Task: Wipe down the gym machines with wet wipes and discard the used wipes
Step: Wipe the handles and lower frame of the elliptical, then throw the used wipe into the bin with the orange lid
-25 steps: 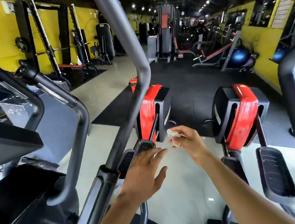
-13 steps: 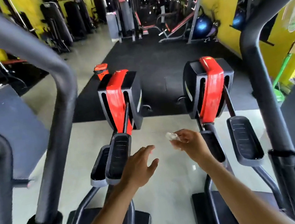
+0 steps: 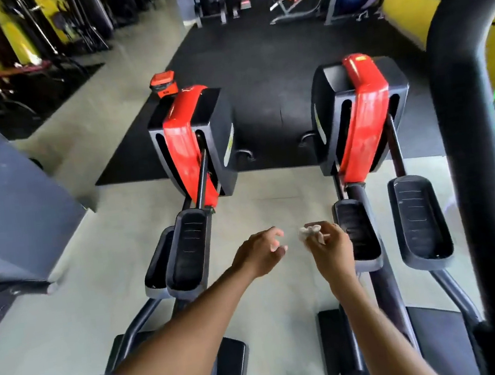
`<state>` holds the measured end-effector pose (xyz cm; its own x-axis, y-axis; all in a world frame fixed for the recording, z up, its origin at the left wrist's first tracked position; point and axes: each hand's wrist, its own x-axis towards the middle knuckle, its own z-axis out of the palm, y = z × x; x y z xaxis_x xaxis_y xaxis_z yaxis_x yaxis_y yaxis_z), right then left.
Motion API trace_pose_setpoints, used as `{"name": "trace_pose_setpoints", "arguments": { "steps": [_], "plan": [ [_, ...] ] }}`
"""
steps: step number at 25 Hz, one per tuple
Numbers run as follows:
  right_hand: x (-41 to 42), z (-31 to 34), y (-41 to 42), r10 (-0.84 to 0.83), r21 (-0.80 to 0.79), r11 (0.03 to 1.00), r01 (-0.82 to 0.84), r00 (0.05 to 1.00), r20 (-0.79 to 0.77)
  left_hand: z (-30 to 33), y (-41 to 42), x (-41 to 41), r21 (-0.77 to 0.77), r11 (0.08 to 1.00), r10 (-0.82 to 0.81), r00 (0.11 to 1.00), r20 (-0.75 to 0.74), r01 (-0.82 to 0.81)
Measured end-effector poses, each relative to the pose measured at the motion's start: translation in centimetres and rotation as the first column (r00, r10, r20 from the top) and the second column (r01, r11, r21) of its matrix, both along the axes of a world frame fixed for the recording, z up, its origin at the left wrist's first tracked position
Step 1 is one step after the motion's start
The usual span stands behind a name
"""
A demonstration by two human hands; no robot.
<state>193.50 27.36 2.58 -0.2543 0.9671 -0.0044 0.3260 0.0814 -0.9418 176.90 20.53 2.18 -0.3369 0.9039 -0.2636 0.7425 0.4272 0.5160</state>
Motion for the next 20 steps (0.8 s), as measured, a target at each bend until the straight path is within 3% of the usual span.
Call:
{"name": "trace_pose_setpoints", "arguments": {
  "steps": [3, 11, 17, 20],
  "plan": [
    [-0.6, -1.0, 1.3, -0.076, -0.078, 0.994, 0.075, 0.997, -0.007, 0.0, 5.4, -1.2, -0.055, 0.998, -0.031, 1.000, -0.003, 0.031],
    [-3.5, -0.5, 12.3, -0.221, -0.073, 0.973, 0.218, 0.975, -0.035, -1.5, 23.0, -9.9, 0.102, 0.994, 0.016, 0.995, 0.094, -0.026],
    [-11.9, -1.2, 25.0, -0.236, -0.002, 0.970, 0.242, 0.949, 0.208, -4.5, 31.5, -17.6, 0.134, 0.991, -0.024, 0.963, 0.270, -0.012],
    [-17.8, -1.3, 31.4, -0.188, -0.015, 0.980, 0.198, 0.950, 0.248, -3.9, 34.9, -23.5, 0.145, 0.989, -0.015, 0.954, 0.300, -0.030]
  ]
}}
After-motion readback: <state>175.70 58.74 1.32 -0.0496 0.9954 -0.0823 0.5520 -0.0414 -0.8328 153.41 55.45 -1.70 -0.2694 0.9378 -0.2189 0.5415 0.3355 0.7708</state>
